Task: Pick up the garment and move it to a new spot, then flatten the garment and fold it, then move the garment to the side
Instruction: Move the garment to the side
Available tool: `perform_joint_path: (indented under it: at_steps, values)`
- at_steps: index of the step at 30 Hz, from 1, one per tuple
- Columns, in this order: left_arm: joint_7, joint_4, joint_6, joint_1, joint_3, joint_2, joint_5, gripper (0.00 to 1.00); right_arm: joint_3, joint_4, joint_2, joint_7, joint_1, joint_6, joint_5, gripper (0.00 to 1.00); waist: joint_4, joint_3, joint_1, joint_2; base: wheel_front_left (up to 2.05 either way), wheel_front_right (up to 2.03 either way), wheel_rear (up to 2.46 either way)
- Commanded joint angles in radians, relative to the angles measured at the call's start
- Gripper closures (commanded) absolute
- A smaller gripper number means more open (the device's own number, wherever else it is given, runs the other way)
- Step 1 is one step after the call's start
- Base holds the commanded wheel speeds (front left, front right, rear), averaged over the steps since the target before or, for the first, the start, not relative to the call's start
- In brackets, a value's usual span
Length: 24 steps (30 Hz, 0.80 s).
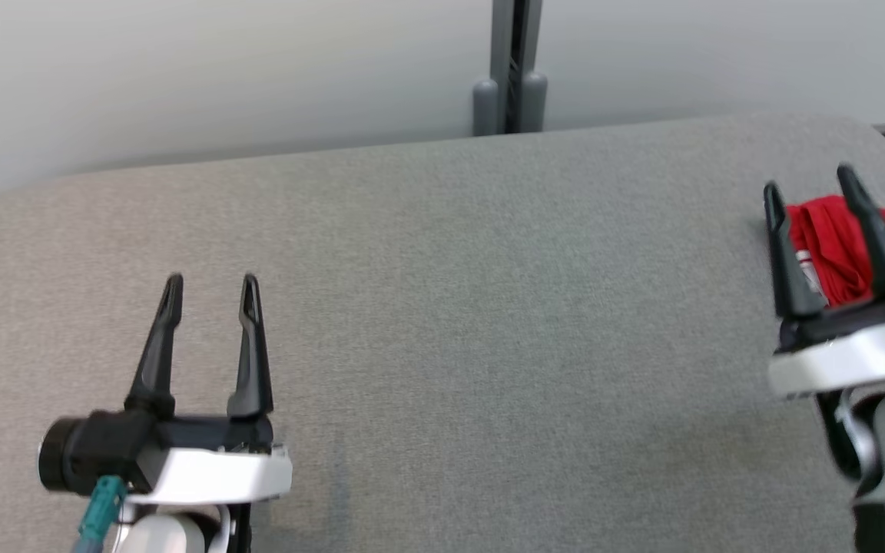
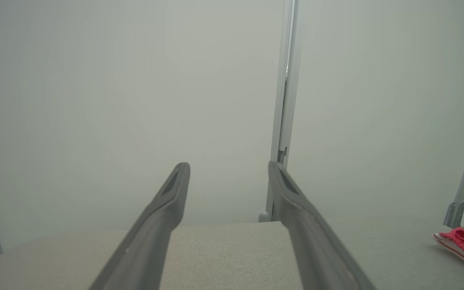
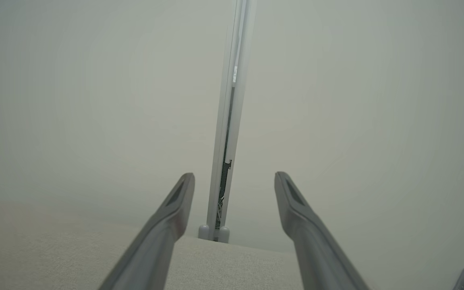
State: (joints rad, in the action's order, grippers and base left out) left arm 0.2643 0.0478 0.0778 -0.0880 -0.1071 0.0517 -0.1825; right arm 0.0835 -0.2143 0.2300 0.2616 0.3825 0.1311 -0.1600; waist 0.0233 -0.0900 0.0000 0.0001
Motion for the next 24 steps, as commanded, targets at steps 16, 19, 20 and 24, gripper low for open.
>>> perform_joint_path:
  at_steps: [16, 19, 20, 24]
  values:
    - [-0.001, -0.091, -0.005, 0.107, -0.025, 0.001, 0.031, 0.00, -0.129, 0.174, -0.177, 0.004, -0.332, -0.001, 0.122, 0.00, -0.074, 0.086, 0.0000, -0.0001, 0.00, 0.00, 0.00]
    - [-0.001, -0.107, 0.004, 0.111, -0.042, 0.001, 0.021, 0.00, -0.123, 0.174, -0.177, 0.004, -0.343, -0.001, 0.119, 0.00, -0.071, 0.086, 0.0000, -0.0001, 0.00, 0.00, 0.00]
    - [-0.001, -0.112, 0.004, 0.110, -0.048, 0.001, 0.018, 0.00, -0.122, 0.173, -0.177, 0.004, -0.346, -0.001, 0.116, 0.00, -0.070, 0.085, 0.0000, -0.0001, 0.00, 0.00, 0.00]
    - [0.000, -0.114, 0.011, 0.104, -0.054, 0.002, -0.021, 0.00, -0.121, 0.170, -0.177, 0.004, -0.348, -0.001, 0.114, 0.00, -0.066, 0.082, 0.0000, -0.0001, 0.00, 0.00, 0.00]
